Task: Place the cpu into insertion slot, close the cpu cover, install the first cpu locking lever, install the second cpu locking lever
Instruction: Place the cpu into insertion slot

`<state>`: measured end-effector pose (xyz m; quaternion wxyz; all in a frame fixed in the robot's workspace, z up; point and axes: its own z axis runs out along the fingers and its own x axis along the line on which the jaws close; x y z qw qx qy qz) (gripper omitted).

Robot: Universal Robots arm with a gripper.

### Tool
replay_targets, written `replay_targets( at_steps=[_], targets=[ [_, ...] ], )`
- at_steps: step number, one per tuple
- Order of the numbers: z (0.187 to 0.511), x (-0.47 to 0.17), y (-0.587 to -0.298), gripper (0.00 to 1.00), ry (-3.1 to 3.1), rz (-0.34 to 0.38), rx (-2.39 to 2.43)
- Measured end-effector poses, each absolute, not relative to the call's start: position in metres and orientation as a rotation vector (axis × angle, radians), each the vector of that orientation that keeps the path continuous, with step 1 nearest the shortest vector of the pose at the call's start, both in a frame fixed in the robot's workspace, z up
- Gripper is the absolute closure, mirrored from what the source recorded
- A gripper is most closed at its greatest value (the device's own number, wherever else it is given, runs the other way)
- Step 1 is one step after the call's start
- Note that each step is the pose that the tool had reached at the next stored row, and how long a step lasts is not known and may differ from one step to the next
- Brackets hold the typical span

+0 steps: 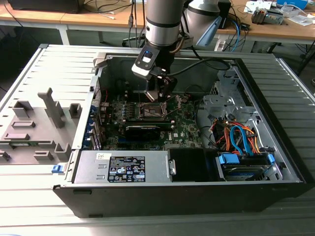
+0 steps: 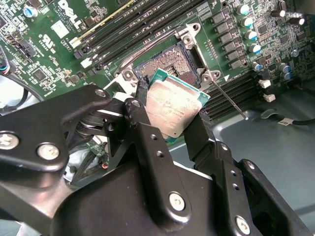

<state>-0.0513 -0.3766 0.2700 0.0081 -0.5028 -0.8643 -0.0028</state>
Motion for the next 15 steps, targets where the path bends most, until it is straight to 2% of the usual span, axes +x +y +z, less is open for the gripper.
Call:
replay_targets(
  at_steps=[15],
  targets=[
    [0.2697, -0.0513, -0.3766, 0.45, -2.640, -0.010, -1.673]
  ],
)
